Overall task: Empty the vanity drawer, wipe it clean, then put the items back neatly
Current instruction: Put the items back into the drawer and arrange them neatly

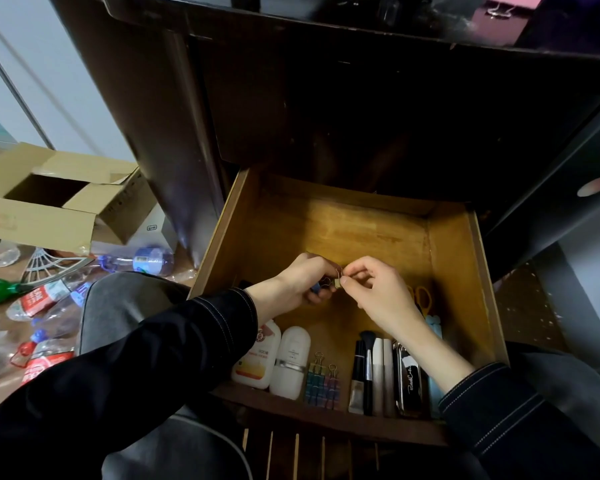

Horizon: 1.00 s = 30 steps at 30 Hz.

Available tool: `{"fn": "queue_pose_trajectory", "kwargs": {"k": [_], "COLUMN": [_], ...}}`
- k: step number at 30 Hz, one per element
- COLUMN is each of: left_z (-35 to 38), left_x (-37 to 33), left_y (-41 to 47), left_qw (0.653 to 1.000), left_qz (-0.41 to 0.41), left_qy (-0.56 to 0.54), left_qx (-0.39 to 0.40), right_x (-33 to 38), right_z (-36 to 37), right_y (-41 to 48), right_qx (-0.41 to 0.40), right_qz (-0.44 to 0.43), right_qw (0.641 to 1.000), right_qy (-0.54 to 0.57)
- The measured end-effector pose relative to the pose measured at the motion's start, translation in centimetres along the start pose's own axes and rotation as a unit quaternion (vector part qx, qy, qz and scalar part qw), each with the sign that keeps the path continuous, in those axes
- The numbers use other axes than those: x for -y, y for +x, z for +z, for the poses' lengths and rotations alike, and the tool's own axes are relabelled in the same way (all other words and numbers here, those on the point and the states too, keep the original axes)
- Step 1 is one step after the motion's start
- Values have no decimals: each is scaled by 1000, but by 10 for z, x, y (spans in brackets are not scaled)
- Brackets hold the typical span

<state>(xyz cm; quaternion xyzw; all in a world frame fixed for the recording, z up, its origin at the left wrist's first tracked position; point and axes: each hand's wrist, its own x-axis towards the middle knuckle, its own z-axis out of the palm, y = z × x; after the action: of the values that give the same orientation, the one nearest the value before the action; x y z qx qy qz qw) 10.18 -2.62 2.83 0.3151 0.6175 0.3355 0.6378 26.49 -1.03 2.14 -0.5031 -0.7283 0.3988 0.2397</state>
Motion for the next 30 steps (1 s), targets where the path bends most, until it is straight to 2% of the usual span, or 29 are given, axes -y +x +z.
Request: {"fn": "queue_pose_trajectory", "kwargs": {"k": [7,11,14,15,17,19,21,24,30], "left_z": [1,4,-1,-3,-4,-4,-3,-2,-3], "left_x": [0,-1,0,1,1,1,2,2,2], "left_y": [1,3,7,8,9,8,8,8,8], "left_qw": [999,998,994,993,992,994,995,996,996], "left_qz": [-9,-14,-20,-20,-21,-20,-16,-10,-12], "left_qy": [-37,-57,-51,-52,-54,-50,-43,-36,-25], "left_qx": [-15,-38,-90,-101,-108,-100,-89,-82,-79], "right_x": [4,5,1,-1,-4,-6,-9,-13,-13], "right_z": [-1,-3,-6,-6,-4,3,9,12,13], "right_y": [-2,-2,-1,0,-1,-3,-6,-8,-10], "right_qx": [22,-6,-28,-9,90,210,283,332,360], "right_qz": [-19,-3,22,35,68,93,96,79,57], "right_qw": [999,999,999,996,981,956,934,915,908], "right_qy": [12,39,-31,-78,-155,-181,-197,-216,-209]}}
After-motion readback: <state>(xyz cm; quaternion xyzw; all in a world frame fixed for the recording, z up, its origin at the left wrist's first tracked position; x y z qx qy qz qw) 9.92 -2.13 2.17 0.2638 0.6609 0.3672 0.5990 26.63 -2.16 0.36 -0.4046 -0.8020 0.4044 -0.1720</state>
